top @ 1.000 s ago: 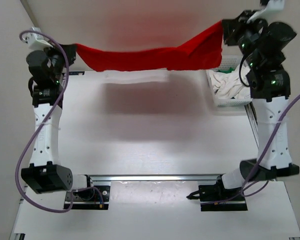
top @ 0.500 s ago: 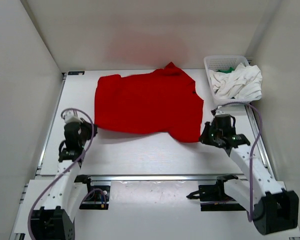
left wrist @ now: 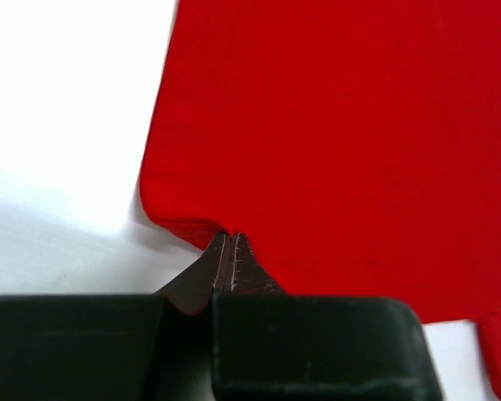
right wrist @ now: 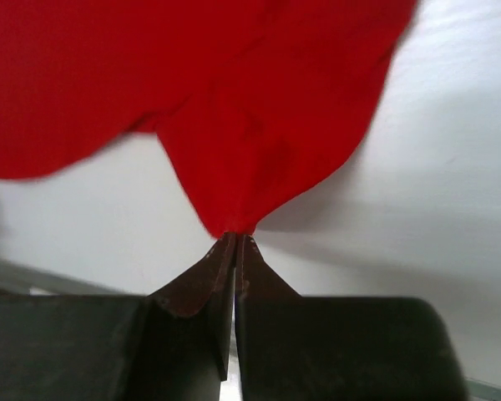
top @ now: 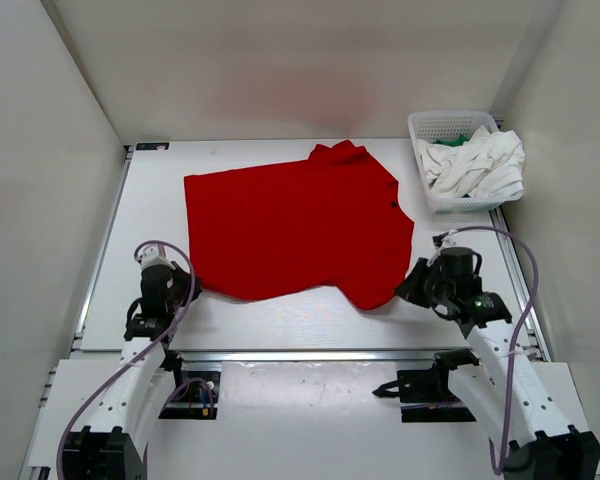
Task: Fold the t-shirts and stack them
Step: Grap the side of the flattened tshirt closest away from the robot with both arms
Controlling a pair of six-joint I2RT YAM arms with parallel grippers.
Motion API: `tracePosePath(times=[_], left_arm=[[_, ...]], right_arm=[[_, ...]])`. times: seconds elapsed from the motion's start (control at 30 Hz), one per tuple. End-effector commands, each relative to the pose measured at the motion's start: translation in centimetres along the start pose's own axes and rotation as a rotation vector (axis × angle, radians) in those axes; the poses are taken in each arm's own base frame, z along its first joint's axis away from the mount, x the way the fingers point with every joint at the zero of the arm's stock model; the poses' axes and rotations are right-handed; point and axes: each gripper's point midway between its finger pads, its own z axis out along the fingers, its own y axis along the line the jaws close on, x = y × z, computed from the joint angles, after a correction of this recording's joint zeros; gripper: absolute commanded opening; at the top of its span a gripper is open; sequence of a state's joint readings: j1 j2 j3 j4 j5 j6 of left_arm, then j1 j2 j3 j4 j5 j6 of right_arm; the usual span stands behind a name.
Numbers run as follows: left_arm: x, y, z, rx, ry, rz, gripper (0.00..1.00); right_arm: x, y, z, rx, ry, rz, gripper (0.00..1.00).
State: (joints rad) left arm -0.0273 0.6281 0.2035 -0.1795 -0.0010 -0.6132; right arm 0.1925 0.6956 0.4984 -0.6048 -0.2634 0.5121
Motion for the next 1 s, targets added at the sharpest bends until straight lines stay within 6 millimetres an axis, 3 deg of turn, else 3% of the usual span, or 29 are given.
tracePosePath(times=[0.0,0.1,0.17,0.23,0.27,0.37,0.5,0.67,0.83,0.97], left_arm=[[-5.0,-3.4,-0.3,0.075,-0.097,-0.034,0.00],[-6.6,-3.5,0.4,0.068,-0.116,-0.076,0.00],[-7.3,-3.5,0.8,0.064,-0.125,-0.103,0.00],[-7.8,-3.1,1.4,0.060,-0.126,-0.139,0.00],[-8.5,-3.0,2.7,0.065,-0.103,-0.206,0.00],[-8.6,-2.5,3.7,0.039,-0.089,-0.219,0.00],[-8.1,-1.3,5.0,-0.015,-0.082,-0.232,0.00],[-9.1,-1.1,6.4,-0.029,-0.087,-0.263,0.00],[-10.7,-1.9,7.5,-0.028,-0.101,-0.234,0.00],[-10.2,-1.5,8.9,-0.041,-0.066,-0.251,0.00]], right_arm=[[-6.5,1.2,-1.2,-0.032,-0.145,-0.023,0.00],[-10.2,2.0,-0.6,-0.021,-0.198,-0.043,0.00],[-11.5,2.7,0.9,0.001,-0.185,-0.065,0.00],[-14.5,3.7,1.5,0.009,-0.241,-0.079,0.00],[-18.6,4.0,3.9,-0.009,-0.257,-0.069,0.00],[-20.7,4.0,6.0,-0.011,-0.241,-0.077,0.00],[-22.6,3.7,8.7,-0.012,-0.226,-0.078,0.00],[-24.5,3.6,11.3,-0.014,-0.216,-0.085,0.00],[-25.9,2.6,12.3,-0.002,-0.213,-0.072,0.00],[-26.6,2.1,13.6,0.005,-0.201,-0.072,0.00]])
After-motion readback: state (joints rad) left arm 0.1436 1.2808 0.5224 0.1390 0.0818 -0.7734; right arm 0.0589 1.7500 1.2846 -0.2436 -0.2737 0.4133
